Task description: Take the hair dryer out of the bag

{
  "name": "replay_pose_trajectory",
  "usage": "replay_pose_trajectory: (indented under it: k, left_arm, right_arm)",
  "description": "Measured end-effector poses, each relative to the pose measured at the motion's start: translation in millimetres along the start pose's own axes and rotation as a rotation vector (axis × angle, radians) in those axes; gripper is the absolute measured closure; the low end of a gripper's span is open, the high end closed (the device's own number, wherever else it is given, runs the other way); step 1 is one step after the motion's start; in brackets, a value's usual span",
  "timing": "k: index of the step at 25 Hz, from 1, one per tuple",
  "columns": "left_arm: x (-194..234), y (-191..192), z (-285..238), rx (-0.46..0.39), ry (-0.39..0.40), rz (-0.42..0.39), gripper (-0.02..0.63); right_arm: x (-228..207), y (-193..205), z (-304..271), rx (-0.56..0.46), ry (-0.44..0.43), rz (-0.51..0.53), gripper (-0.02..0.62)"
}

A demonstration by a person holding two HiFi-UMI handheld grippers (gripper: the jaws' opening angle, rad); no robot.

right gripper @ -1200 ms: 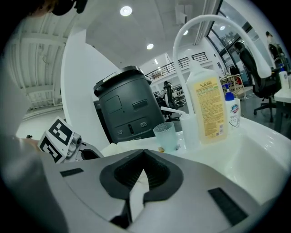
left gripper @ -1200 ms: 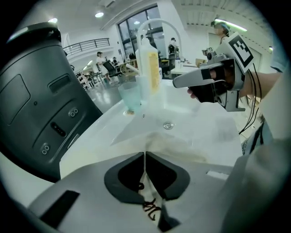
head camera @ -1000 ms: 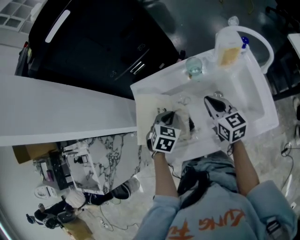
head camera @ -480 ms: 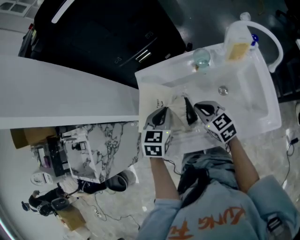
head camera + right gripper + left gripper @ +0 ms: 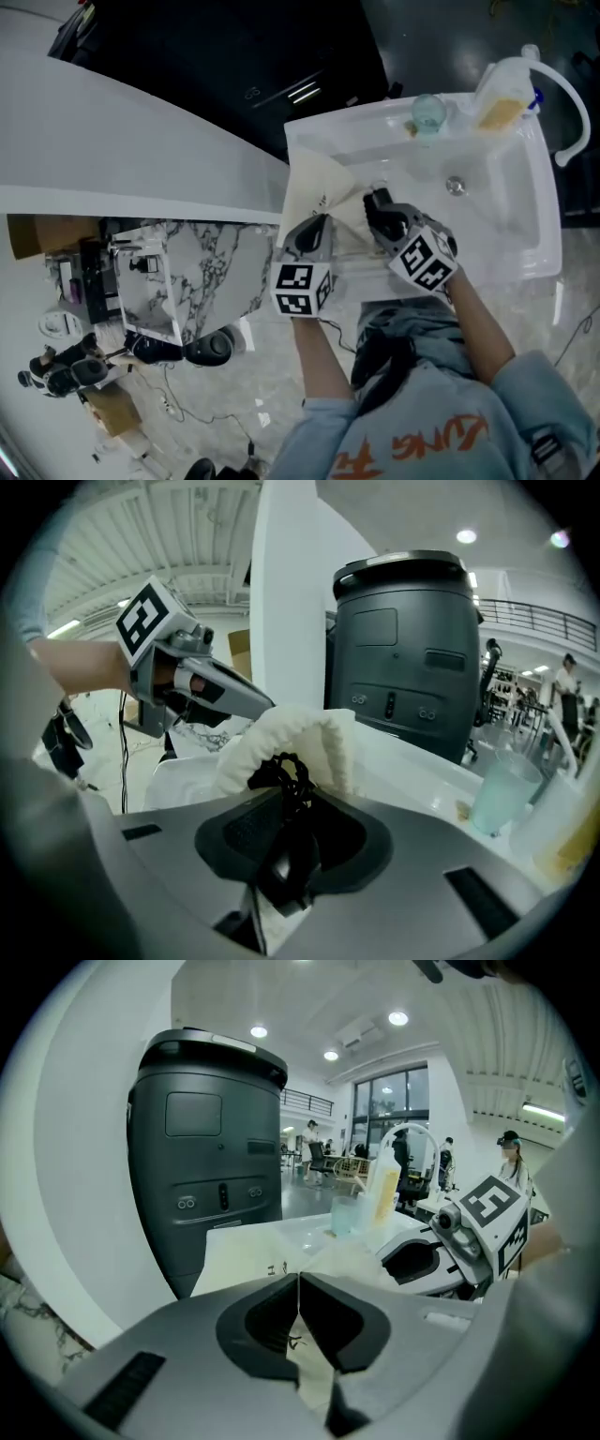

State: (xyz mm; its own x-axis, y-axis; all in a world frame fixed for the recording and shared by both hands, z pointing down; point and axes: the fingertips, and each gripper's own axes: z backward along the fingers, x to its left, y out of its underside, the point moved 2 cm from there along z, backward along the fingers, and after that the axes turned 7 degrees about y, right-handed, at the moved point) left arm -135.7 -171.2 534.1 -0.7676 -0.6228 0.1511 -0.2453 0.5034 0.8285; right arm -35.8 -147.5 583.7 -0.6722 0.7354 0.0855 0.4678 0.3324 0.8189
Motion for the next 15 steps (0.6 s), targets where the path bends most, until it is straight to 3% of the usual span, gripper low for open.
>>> replay_pose_trajectory:
  k: [8,15]
  left_arm:
    - [4.9,16.1,10.1,-0.067,0.004,0.065,0.598]
    - [4.2,26.0,11.4,-0.13,-0.004,0.1,0.598]
  right_arm:
    - [18.0,-4.7,-31.0,0.127,-0.118,0.373,0.44]
    - [19.5,-3.0,-45.7,0.289,-0.22,0.397,0.394]
